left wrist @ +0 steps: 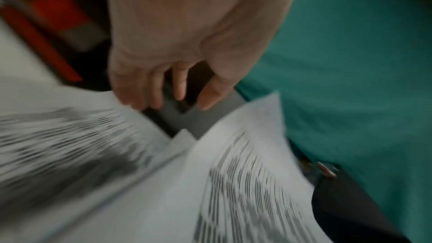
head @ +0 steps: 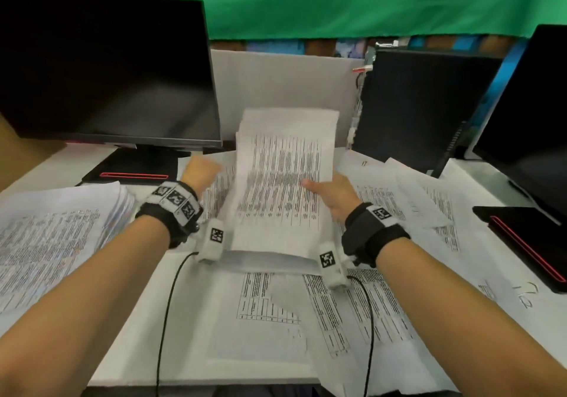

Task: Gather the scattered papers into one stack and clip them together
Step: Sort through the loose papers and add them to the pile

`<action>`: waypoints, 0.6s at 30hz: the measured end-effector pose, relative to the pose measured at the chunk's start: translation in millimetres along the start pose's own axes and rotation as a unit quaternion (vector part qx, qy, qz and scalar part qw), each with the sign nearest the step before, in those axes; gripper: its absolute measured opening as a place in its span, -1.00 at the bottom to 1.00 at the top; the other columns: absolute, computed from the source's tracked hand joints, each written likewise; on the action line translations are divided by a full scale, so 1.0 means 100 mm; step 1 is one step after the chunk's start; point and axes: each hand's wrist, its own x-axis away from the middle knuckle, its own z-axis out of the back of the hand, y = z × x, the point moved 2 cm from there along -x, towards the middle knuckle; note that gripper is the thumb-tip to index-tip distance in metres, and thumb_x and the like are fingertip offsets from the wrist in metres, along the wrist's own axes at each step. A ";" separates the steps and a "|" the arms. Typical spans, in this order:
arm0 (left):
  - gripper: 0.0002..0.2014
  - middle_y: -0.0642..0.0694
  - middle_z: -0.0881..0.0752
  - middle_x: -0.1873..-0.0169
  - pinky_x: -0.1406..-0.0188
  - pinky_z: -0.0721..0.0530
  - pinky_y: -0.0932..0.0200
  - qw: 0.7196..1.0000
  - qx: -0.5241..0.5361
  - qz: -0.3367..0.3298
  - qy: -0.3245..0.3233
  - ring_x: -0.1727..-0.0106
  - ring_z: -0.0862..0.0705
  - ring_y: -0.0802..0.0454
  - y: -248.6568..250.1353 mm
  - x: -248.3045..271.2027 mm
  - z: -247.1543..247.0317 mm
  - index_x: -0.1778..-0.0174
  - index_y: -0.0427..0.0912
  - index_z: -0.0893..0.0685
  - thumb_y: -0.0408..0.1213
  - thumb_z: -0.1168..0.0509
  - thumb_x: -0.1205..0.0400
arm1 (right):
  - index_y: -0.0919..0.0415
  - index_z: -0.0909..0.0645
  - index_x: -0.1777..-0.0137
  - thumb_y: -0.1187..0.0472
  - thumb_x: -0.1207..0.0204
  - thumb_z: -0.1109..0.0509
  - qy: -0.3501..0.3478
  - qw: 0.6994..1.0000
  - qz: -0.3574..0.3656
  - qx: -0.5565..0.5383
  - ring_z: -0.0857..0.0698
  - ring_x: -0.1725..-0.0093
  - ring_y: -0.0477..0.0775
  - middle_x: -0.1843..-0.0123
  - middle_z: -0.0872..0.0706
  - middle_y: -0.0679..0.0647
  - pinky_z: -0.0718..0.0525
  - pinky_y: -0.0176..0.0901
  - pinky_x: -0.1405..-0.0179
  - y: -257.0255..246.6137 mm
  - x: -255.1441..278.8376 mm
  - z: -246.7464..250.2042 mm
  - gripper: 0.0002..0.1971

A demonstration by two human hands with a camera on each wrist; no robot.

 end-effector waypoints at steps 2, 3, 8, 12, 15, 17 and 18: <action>-0.63 -0.27 -0.58 -0.24 -0.20 -0.57 0.03 0.989 0.008 0.142 -0.031 -0.26 -0.57 -0.21 -0.49 -0.08 0.08 -0.27 -0.44 -0.51 -0.30 -0.31 -0.60 | 0.28 -0.48 -0.50 0.22 -0.46 -0.59 0.018 0.997 -0.057 0.055 -0.61 -0.41 0.16 -0.46 -0.61 0.14 -0.58 0.01 -0.40 0.17 -0.05 -0.04 -0.38; -0.47 -0.29 -0.51 -0.39 -0.35 -0.51 -0.05 0.982 0.004 0.184 -0.032 -0.39 -0.51 -0.26 -0.66 -0.08 0.14 -0.43 -0.44 -0.41 -0.25 -0.34 -0.59 | 0.31 -0.39 -0.58 0.14 -0.42 -0.62 0.016 0.994 -0.075 0.081 -0.52 -0.51 0.22 -0.54 -0.54 0.17 -0.48 0.10 -0.51 0.25 -0.12 -0.05 -0.23; -0.16 -0.35 -0.22 -0.58 -0.49 -0.40 -0.13 0.967 -0.130 0.220 -0.015 -0.53 -0.33 -0.33 -0.88 -0.07 0.24 -0.61 -0.39 -0.12 -0.09 -0.39 -0.55 | 0.27 -0.19 -0.69 -0.20 -0.22 -0.68 -0.028 0.965 -0.119 0.234 -0.46 -0.56 0.27 -0.63 -0.41 0.22 -0.47 0.10 -0.53 0.51 -0.30 -0.13 0.15; -0.51 -0.37 -0.59 -0.28 -0.21 -0.55 0.01 0.983 -0.103 0.147 -0.028 -0.32 -0.57 -0.31 -0.74 0.06 0.23 -0.35 -0.49 -0.49 -0.31 -0.42 -0.57 | 0.42 0.09 -0.71 0.19 -0.60 -0.46 0.006 0.948 -0.133 0.290 -0.38 -0.60 0.28 -0.65 -0.32 0.32 -0.46 -0.07 -0.42 0.53 -0.26 -0.12 -0.09; -0.75 -0.36 -0.67 -0.09 -0.04 -0.60 -0.09 0.973 -0.230 -0.019 0.024 -0.14 -0.63 -0.33 -0.40 0.31 0.30 -0.21 -0.37 -0.56 -0.41 -0.27 -0.62 | 0.43 0.12 -0.70 0.22 -0.60 -0.46 0.015 0.943 -0.126 0.307 -0.40 -0.59 0.29 -0.64 -0.33 0.33 -0.47 -0.06 -0.42 0.56 -0.30 -0.10 -0.08; -0.82 -0.26 -0.62 0.19 0.21 -0.51 -0.05 0.919 -0.366 -0.138 0.046 0.07 -0.65 -0.33 -0.12 0.52 0.37 -0.15 -0.29 -0.53 -0.44 -0.19 -0.64 | 0.43 0.10 -0.70 0.22 -0.58 -0.48 0.012 0.943 -0.130 0.306 -0.38 -0.59 0.29 -0.65 -0.31 0.33 -0.47 -0.05 -0.44 0.56 -0.30 -0.09 -0.08; -0.82 -0.21 -0.58 0.26 0.28 -0.44 -0.01 0.886 -0.419 -0.192 0.054 0.16 -0.64 -0.31 0.05 0.67 0.42 -0.16 -0.25 -0.51 -0.43 -0.18 -0.65 | 0.42 0.09 -0.70 0.22 -0.57 -0.49 0.008 0.943 -0.130 0.307 -0.37 -0.60 0.30 -0.65 -0.30 0.33 -0.46 -0.04 -0.45 0.58 -0.32 -0.08 -0.07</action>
